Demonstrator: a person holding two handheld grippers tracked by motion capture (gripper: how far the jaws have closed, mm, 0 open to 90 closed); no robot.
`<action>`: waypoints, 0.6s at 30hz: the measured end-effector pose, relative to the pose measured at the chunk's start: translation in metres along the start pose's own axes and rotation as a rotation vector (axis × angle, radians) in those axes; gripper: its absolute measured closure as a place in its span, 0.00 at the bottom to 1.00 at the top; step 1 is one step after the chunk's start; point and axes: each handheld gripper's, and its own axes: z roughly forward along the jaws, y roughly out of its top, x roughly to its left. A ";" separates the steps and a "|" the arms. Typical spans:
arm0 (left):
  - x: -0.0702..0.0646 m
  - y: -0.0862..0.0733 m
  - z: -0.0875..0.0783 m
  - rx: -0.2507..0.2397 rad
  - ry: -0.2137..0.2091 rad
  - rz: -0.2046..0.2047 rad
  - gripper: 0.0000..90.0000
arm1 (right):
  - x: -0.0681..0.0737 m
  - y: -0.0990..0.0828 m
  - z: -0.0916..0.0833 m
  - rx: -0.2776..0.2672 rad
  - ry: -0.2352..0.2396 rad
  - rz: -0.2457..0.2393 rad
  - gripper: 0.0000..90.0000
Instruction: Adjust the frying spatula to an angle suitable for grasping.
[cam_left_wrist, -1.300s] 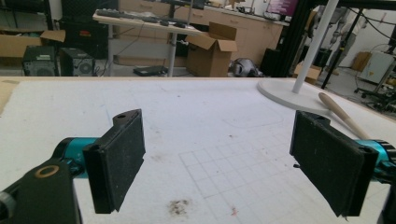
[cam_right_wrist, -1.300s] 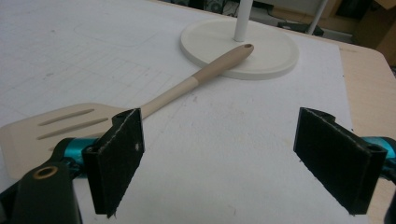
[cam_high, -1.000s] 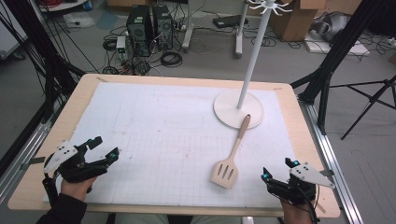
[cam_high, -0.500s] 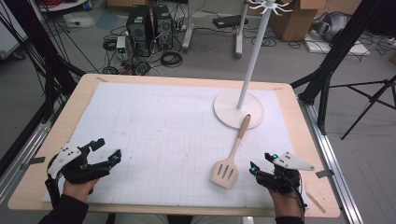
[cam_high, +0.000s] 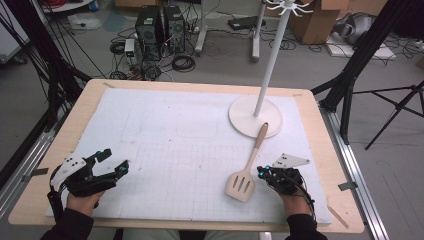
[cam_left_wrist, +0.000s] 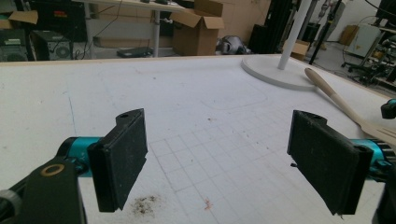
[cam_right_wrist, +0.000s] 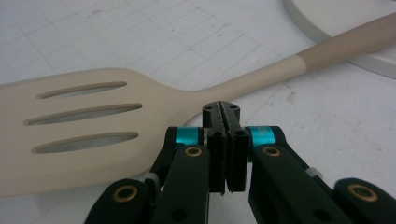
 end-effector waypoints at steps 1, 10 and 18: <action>0.000 0.000 0.000 0.001 -0.001 0.001 0.22 | 0.002 0.001 0.004 0.010 0.015 -0.008 0.99; -0.002 -0.001 0.001 0.012 -0.003 0.000 0.24 | 0.005 0.003 0.017 0.048 0.035 -0.040 0.99; 0.000 -0.001 0.000 0.011 0.002 -0.002 0.24 | 0.015 0.009 0.026 0.046 0.066 -0.057 0.99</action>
